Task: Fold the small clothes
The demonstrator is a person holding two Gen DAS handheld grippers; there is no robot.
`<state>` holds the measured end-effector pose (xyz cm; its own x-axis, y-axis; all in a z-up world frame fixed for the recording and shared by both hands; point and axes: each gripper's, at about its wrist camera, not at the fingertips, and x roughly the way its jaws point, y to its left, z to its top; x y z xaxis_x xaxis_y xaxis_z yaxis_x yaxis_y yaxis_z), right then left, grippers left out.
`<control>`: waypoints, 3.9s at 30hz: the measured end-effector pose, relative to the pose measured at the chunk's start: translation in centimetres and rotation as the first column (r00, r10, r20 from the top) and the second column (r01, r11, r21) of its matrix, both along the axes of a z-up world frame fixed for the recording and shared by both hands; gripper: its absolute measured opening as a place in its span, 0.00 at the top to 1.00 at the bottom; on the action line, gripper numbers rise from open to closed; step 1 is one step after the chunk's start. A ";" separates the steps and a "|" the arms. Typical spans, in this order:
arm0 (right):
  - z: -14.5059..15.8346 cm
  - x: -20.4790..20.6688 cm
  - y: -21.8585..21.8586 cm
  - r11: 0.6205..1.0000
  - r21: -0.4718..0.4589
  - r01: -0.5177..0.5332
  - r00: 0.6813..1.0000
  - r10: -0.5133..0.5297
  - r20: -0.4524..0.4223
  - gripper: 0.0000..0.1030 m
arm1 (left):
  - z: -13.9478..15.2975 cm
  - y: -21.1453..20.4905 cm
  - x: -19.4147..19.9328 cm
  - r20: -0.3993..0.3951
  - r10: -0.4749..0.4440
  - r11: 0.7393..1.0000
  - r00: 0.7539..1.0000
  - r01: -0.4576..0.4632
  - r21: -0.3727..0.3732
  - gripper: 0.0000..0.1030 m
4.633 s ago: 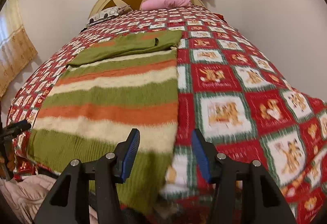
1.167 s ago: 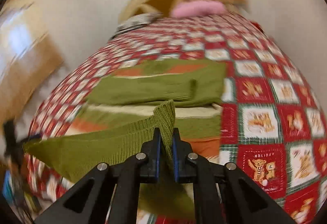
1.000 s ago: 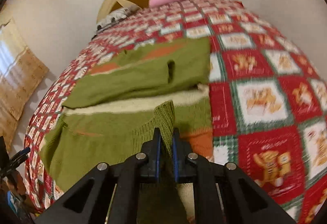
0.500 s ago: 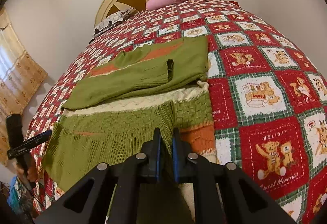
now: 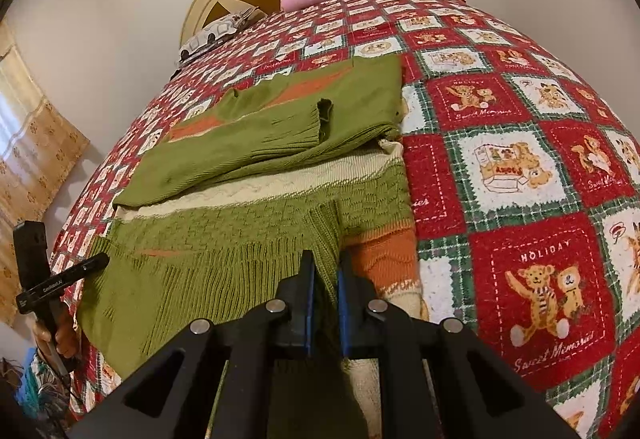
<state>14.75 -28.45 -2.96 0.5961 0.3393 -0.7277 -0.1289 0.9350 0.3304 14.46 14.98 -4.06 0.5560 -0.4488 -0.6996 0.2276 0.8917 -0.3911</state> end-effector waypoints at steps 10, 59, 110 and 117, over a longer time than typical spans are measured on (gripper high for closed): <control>0.0 -0.1 -0.5 0.999 0.051 -0.012 0.999 0.014 -0.032 0.60 | 0.1 -1.4 0.2 0.024 -0.019 0.999 1.000 0.018 0.046 0.74; 6.5 4.8 4.6 0.976 -0.217 0.018 0.972 0.033 0.231 0.90 | 1.8 -0.3 7.2 -0.013 0.102 0.977 0.995 -0.097 0.188 0.35; 9.9 20.3 7.7 0.927 -0.369 0.073 0.937 0.063 0.344 0.90 | 6.4 2.4 21.1 0.117 0.297 0.939 0.948 -0.312 0.143 0.95; 2.7 24.7 8.6 0.873 -0.482 0.075 0.963 0.062 0.261 0.90 | 0.0 2.2 24.6 0.032 0.378 0.897 0.925 -0.375 0.232 0.96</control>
